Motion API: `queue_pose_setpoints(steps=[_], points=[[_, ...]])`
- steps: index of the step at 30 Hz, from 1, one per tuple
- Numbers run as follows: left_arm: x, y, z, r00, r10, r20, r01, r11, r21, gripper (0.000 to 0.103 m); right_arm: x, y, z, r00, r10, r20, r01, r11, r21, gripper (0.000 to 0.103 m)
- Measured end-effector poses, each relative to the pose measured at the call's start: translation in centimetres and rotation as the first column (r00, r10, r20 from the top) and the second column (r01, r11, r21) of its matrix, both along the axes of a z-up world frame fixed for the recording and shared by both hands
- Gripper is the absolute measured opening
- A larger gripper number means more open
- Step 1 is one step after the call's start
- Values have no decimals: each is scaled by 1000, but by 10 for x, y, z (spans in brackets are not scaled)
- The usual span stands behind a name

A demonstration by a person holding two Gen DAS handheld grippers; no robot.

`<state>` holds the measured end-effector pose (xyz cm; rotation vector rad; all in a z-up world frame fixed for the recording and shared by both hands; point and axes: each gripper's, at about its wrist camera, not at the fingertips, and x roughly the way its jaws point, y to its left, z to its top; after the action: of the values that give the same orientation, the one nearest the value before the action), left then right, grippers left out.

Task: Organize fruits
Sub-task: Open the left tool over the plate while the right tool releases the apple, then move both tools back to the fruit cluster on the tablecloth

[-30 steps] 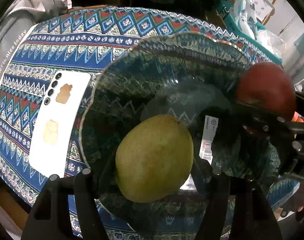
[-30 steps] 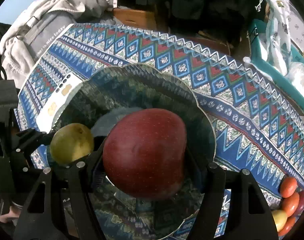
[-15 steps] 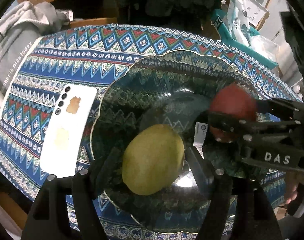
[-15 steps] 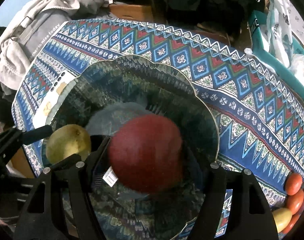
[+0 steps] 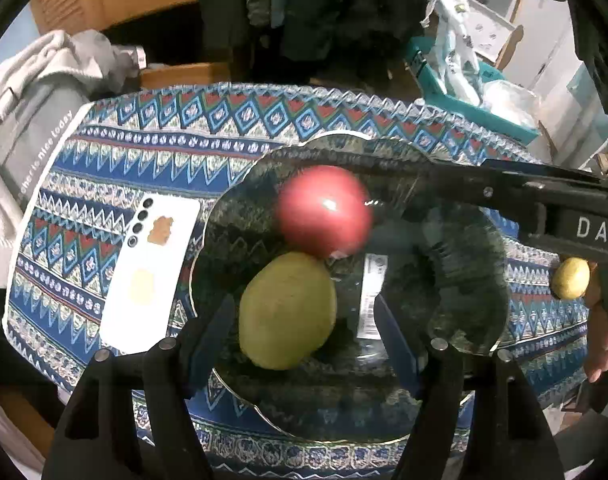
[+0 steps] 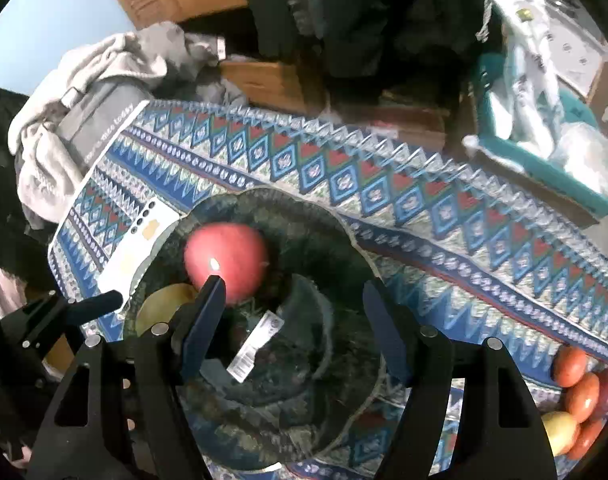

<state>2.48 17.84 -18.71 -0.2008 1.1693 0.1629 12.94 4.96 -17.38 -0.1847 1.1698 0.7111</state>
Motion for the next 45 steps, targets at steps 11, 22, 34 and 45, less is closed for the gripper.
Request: queue_pose_setpoints(steps=[11,22,34,45], points=[[-11,-17,45,995,-26,92,25,1000,18,78,-17,-39,53,989,-50,136,52,999,-13,77],[-20,-43,85,983,-75,170,73,997,18,81,-43,-74,103,963,-65,262,68,998,-3,85],[-27,-80,123,956,-152,253,134,987,87,87,-61,-116,130,954,-101,284,97,995,30,87],[-27,-106,146,935,-193,299,171,981,95,87,-74,-164,150,935,-140,326,131,990,49,89]])
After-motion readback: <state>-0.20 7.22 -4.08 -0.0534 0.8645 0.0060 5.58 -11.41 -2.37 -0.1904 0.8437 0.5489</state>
